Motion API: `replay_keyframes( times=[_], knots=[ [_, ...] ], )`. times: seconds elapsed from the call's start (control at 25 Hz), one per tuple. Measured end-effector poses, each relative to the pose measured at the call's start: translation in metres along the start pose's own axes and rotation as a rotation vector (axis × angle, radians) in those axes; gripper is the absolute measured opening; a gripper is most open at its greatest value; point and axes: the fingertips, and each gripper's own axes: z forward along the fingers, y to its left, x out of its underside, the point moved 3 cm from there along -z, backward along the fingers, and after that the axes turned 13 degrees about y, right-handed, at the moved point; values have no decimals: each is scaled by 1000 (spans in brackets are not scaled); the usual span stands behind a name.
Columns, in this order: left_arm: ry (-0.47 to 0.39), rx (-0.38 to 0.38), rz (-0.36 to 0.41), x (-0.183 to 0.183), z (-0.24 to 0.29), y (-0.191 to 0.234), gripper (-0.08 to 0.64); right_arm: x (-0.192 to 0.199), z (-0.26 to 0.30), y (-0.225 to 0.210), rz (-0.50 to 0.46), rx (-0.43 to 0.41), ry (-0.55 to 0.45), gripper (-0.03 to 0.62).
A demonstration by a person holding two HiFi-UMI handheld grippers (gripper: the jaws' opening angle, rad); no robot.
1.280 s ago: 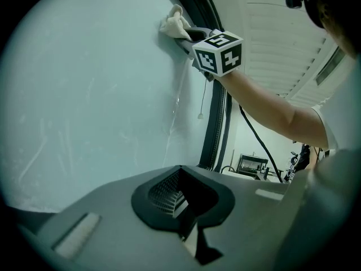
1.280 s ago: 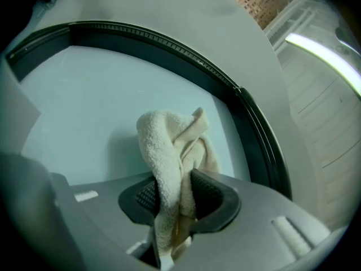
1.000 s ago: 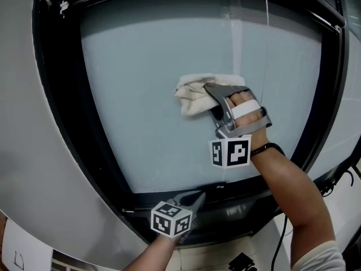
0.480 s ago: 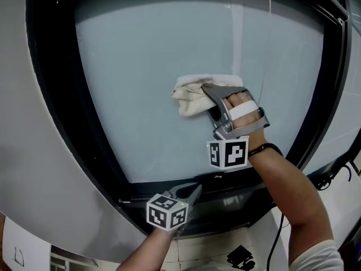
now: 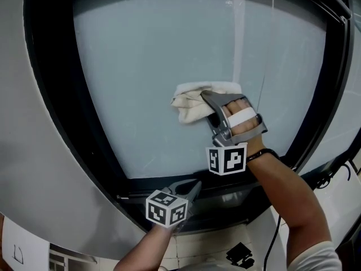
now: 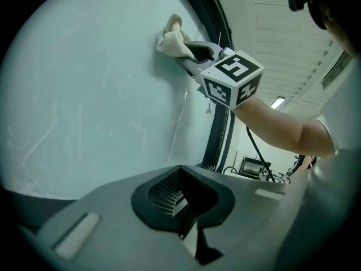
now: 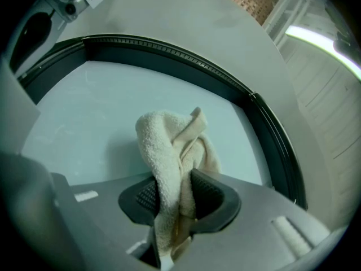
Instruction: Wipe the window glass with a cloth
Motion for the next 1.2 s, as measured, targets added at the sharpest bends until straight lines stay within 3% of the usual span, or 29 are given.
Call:
replay_keyframes(
  times=[1.2],
  knots=[
    [17, -20, -20, 8, 0, 13, 17, -6, -46, 97, 48, -168, -12, 112]
  ],
)
